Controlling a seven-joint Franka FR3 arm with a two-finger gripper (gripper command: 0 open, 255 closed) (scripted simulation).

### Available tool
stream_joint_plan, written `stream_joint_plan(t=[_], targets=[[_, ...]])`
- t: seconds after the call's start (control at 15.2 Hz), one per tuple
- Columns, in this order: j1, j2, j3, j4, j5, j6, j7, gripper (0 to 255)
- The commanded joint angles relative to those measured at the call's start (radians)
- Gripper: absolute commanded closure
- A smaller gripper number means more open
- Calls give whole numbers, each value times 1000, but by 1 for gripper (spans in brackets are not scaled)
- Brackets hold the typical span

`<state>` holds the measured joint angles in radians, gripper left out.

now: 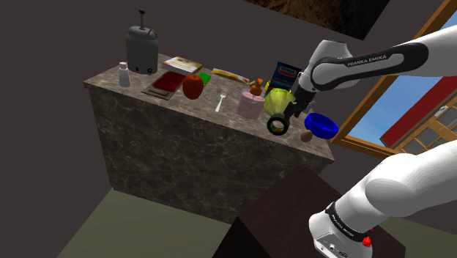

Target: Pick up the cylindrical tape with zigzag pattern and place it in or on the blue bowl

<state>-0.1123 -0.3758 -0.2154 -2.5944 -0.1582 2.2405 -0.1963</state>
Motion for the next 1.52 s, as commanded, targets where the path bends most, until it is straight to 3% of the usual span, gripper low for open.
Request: stream_joint_plan(t=[0.0, 0.33, 0.86, 0.92, 1.45], targets=[[-1, 22, -5, -12, -2, 36, -2, 0], [-2, 79, -15, -46, -3, 126, -4, 0], [-2, 79, -15, -46, -3, 126, -4, 0], [-2, 79, -15, -46, -3, 126, -4, 255], [-2, 79, -15, -46, -3, 127, -4, 255]])
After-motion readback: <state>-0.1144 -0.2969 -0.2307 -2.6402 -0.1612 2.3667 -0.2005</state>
